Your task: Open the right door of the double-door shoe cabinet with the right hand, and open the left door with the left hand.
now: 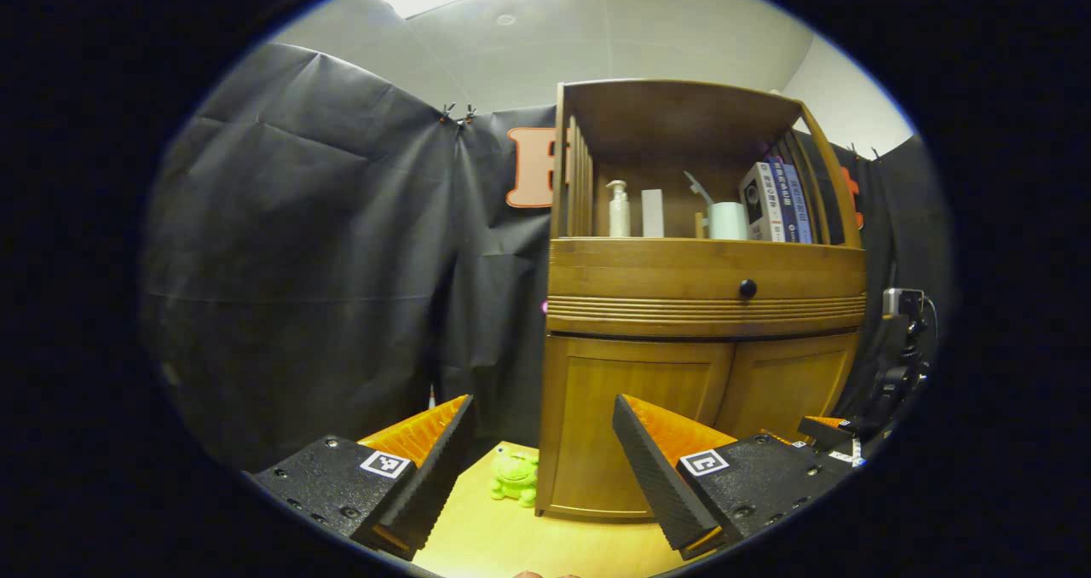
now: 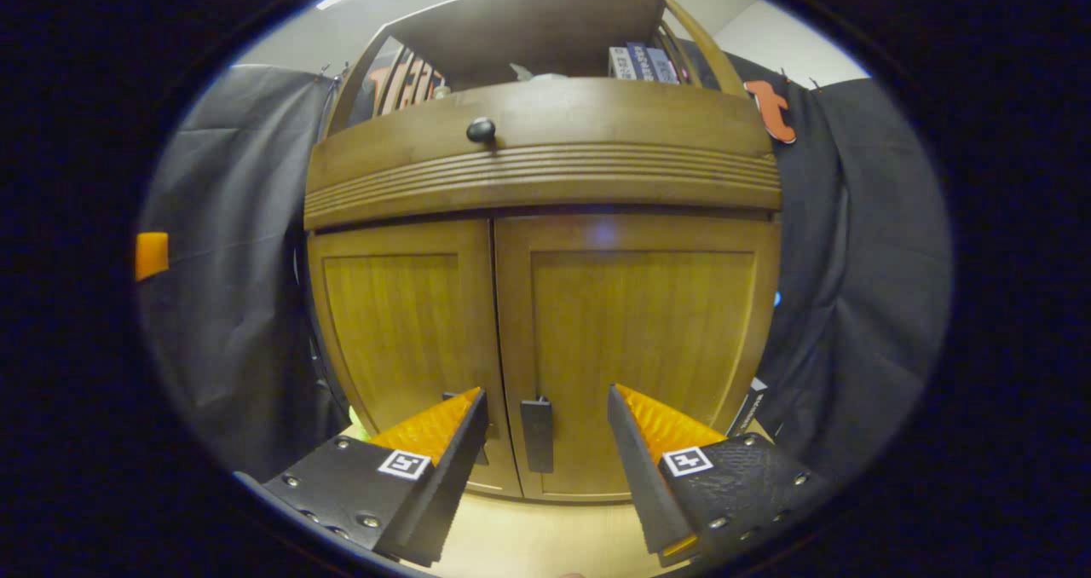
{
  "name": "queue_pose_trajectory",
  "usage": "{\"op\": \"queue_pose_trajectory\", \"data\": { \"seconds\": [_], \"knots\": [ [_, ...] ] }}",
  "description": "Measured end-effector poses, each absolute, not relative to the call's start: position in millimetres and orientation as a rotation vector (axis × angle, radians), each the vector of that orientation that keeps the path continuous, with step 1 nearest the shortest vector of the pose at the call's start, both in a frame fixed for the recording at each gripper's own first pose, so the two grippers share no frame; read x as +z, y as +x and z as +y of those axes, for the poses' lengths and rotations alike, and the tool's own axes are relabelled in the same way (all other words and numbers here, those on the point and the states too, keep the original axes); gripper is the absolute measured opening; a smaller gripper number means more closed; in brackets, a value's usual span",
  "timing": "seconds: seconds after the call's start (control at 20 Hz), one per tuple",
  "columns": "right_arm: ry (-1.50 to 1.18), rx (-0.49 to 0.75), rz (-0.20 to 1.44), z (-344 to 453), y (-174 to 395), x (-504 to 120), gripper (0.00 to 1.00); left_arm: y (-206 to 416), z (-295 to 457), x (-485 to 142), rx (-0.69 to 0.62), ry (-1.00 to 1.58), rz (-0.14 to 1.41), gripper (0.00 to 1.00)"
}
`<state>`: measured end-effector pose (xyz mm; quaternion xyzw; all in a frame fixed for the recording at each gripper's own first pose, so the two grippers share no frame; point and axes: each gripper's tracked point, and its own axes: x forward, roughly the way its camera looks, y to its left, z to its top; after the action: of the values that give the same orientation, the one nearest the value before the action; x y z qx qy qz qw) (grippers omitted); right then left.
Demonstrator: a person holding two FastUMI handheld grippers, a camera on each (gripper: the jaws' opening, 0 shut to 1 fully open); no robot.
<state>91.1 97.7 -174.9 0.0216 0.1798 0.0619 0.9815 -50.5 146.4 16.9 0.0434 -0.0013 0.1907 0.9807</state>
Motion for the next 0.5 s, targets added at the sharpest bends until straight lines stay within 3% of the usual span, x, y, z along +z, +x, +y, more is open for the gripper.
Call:
{"op": "queue_pose_trajectory", "data": {
  "seconds": [0.05,0.1,0.35,0.45,0.5],
  "knots": [
    [0.027,0.108,0.374,97.9,95.2,-181.7,0.84,-51.7,155.0,17.0,0.405,0.094,-0.003,1.0],
    [0.018,0.102,0.388,100.7,103.3,-190.4,0.72,-53.4,162.5,17.8,0.426,0.1,-0.002,0.99],
    [0.007,0.076,0.454,110.2,131.4,-231.1,0.71,-63.5,193.9,17.2,0.511,0.115,0.003,0.98],
    [0.018,0.088,0.467,114.7,128.9,-229.2,0.41,-66.2,203.4,14.2,0.535,0.114,0.01,1.0],
    [0.027,0.092,0.458,117.6,135.7,-234.4,0.38,-66.7,206.7,13.7,0.545,0.113,0.013,0.99]
  ]
}}
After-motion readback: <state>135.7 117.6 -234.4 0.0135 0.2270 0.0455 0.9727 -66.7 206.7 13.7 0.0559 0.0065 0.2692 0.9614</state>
